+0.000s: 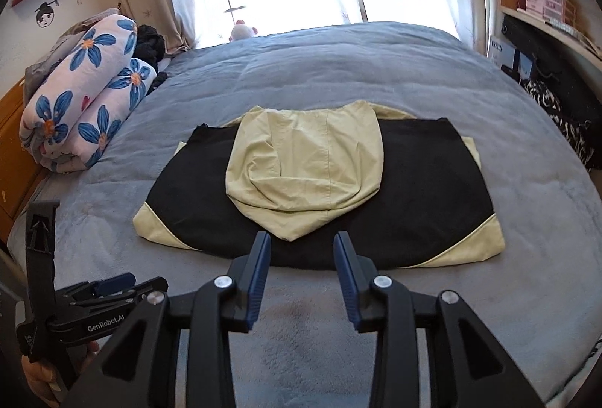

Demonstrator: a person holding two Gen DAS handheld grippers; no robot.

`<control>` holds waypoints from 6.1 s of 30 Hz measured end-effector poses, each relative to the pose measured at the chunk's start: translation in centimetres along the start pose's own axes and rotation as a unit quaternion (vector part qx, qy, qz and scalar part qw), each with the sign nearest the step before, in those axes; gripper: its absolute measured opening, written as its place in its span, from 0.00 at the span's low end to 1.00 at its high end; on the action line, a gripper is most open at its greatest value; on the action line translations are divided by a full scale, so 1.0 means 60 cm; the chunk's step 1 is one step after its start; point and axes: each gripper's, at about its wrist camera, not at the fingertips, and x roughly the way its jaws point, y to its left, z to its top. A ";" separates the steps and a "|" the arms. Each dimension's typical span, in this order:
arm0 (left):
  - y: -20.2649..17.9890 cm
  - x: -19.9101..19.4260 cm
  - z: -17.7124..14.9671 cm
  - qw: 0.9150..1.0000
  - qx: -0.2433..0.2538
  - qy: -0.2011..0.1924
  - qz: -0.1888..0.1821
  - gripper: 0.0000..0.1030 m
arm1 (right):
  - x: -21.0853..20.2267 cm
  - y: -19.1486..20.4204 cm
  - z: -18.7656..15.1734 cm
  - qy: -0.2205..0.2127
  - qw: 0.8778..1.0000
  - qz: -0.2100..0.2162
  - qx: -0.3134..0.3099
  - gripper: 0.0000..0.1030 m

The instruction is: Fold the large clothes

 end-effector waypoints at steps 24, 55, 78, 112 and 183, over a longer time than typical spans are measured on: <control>0.099 0.175 0.144 0.979 -0.153 -0.097 -0.096 0.63 | 0.195 0.013 0.042 0.024 0.999 0.032 0.024 0.34; -0.108 0.029 0.223 0.971 0.032 -0.238 -0.008 0.06 | 0.312 -0.004 0.051 0.080 0.997 0.016 0.005 0.12; -0.530 0.183 0.113 0.941 0.297 -0.139 -0.088 0.06 | 0.077 -0.357 -0.014 -0.014 0.968 -0.127 0.216 0.12; -0.431 0.082 0.115 0.963 0.246 -0.050 -0.092 0.72 | 0.014 -0.343 0.019 0.006 0.978 -0.046 0.202 0.17; -0.316 0.266 0.325 0.987 0.121 0.016 -0.107 0.55 | 0.309 -0.458 0.213 0.090 0.978 -0.047 0.182 0.42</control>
